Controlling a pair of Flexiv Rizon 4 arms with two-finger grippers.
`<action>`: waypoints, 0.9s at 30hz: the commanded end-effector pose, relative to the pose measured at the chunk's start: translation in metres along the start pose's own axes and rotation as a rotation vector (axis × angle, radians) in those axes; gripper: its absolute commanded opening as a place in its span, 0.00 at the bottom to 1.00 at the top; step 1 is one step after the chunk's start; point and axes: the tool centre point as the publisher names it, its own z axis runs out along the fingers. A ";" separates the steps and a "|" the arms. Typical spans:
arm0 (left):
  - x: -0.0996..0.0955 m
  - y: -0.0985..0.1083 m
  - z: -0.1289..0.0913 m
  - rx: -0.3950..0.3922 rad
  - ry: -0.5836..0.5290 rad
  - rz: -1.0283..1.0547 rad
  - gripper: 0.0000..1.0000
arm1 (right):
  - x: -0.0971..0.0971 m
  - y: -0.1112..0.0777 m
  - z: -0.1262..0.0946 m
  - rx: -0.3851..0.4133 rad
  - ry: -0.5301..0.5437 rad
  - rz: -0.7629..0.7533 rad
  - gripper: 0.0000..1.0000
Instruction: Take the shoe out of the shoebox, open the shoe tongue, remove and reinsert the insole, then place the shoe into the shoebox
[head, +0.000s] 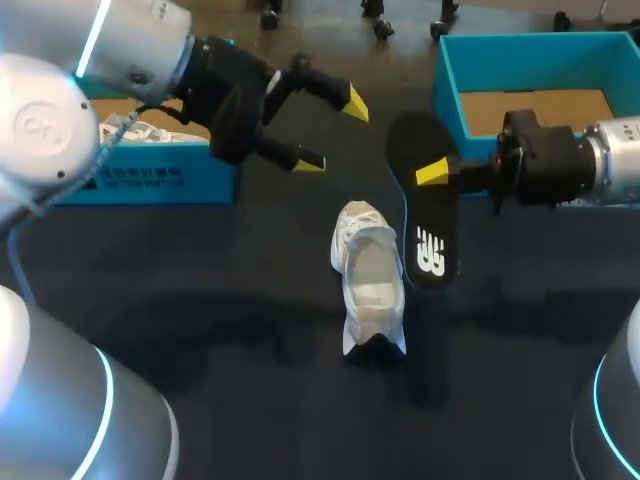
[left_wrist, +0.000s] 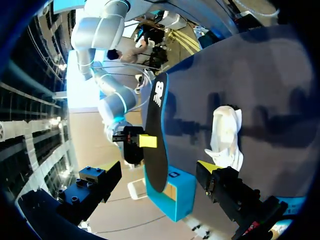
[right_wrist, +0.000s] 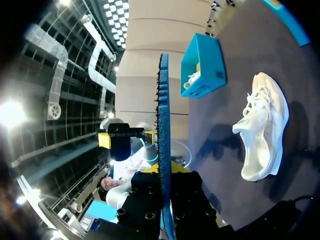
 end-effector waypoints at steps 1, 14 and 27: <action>0.004 -0.002 0.001 -0.005 -0.100 0.003 1.00 | -0.001 0.000 0.001 -0.016 0.000 -0.006 0.00; 0.012 0.004 0.015 -0.103 -0.310 -0.064 1.00 | 0.013 0.006 0.008 -0.032 0.050 -0.067 0.00; 0.023 0.008 0.029 -0.138 -0.458 -0.024 1.00 | 0.017 0.007 0.020 -0.013 0.080 -0.022 0.00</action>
